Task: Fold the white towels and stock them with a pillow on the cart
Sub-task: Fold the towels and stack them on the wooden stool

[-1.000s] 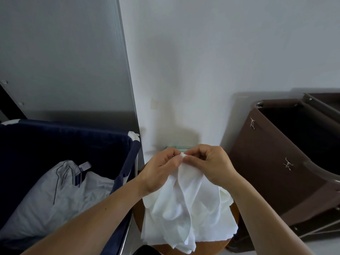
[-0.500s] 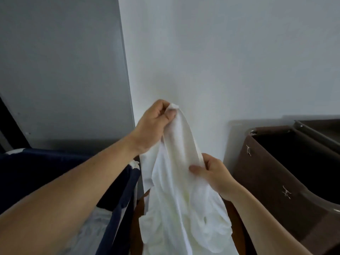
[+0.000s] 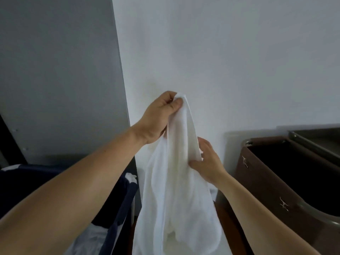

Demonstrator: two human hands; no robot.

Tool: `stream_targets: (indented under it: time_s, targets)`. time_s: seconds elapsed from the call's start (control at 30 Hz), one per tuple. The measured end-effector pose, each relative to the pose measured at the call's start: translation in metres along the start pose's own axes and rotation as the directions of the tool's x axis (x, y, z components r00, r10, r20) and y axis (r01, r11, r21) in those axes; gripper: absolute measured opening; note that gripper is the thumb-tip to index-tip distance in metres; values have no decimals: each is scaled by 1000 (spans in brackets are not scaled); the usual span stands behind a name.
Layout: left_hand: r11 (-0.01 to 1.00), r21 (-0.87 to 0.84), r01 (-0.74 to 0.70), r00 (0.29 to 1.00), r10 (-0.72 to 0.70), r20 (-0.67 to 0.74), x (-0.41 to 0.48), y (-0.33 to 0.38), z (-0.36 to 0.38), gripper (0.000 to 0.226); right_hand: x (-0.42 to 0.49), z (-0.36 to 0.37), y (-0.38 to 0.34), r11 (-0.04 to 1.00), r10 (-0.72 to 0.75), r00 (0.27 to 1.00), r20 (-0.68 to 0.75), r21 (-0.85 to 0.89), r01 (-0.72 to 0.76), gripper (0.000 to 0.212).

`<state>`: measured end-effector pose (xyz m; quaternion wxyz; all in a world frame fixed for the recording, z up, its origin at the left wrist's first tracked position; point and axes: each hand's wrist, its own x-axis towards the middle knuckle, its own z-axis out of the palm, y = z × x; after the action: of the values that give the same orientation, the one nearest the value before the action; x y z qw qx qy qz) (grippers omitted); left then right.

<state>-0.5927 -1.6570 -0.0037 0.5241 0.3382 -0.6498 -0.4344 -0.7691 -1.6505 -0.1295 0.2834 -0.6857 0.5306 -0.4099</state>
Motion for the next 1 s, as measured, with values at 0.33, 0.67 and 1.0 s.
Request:
stream_targets:
  time_s: [0.33, 0.67, 1.0]
  targets:
    - [962, -272, -5, 998, -13, -62, 11, 20, -38, 19, -14, 7, 32, 856, 212, 848, 486, 327, -401, 72]
    - [971, -231, 57, 987, -91, -136, 19, 1, -36, 21, 0, -5, 13, 787, 95, 914, 395, 532, -312, 60]
    - [999, -23, -40, 802, 18, -596, 52, 14, -45, 31, 0, -19, 20, 942, 313, 949, 42, 117, -316, 13]
